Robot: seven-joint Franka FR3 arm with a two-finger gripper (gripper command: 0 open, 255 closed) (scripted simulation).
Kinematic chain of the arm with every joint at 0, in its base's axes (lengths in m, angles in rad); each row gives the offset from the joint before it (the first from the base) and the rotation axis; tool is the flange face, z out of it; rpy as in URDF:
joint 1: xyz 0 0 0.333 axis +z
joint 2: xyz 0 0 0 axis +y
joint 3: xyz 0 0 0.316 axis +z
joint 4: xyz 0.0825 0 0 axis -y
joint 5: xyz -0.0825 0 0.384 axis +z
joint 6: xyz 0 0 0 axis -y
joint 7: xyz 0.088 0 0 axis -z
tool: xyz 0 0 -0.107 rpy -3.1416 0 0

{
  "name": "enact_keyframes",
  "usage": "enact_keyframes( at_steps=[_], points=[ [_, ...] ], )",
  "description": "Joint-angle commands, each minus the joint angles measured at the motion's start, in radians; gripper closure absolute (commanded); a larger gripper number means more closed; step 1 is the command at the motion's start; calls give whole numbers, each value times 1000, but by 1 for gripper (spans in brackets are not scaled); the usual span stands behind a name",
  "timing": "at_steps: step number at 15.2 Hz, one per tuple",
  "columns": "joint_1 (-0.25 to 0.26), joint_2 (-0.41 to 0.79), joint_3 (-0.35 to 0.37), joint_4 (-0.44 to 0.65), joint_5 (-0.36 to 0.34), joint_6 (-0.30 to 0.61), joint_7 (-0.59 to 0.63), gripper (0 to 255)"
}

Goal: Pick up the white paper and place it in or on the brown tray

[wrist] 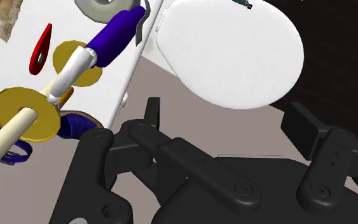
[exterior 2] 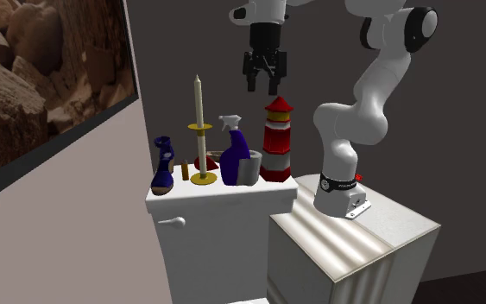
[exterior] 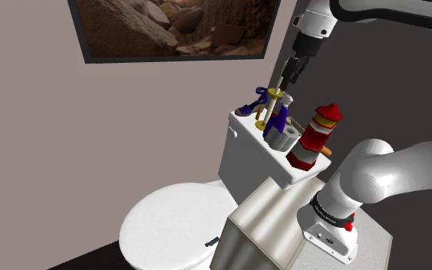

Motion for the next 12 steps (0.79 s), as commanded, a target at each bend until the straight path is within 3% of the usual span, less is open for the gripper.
enact_keyframes(
  at_steps=[1,12],
  points=[
    [0,0,0,0,0,0,0,0],
    [-173,-201,-41,-486,-47,438,188,0]
  ],
)
